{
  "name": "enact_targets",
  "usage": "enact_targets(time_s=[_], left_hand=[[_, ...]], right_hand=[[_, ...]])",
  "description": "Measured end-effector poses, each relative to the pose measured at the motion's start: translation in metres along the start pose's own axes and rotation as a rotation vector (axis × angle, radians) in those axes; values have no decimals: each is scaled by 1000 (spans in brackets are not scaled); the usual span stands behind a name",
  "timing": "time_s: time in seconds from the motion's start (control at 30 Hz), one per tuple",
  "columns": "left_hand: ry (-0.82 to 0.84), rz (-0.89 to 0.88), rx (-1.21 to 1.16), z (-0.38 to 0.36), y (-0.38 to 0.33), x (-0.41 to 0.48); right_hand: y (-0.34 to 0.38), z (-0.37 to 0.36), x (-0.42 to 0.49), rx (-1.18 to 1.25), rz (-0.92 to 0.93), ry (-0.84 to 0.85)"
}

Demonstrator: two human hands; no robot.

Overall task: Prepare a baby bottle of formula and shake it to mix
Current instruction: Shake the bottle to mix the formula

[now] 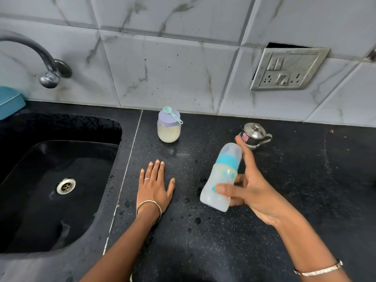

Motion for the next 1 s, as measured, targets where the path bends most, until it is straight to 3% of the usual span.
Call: enact_targets(time_s=[0.07,0.2,0.33,0.4,0.53,0.7,0.87,1.0], left_hand=[[-2,0,-1,0,-1,0],[0,0,8,0,-1,0],[5,1,4,0,0,0],[2,2,-2,-1,0,0],[2,4,-11,-1,0,0],[3,3,-8,-1,0,0],[7,3,-6,-2,-1,0],[3,1,-5,0,-1,0]], right_hand=[[3,2,0,-31,25,-1],[7,23,13,230,57,-188],[5,9,1,-22,35,-34],[7,11,0,-35,42,-37],[9,29,12,268,87,-224],[-1,2,-5,-58,15,-26],[5,24,6,177,67,-235],[9,10,-4,-94,27,-49]])
Point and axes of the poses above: each hand's wrist, its own x-axis towards the middle knuckle, its own z-axis out of the back of the hand, y = z × x, the point moved 9 cm from there along x, towards the middle knuckle, and after that the axes turned 10 degrees about -y, right-handed, at the moved point
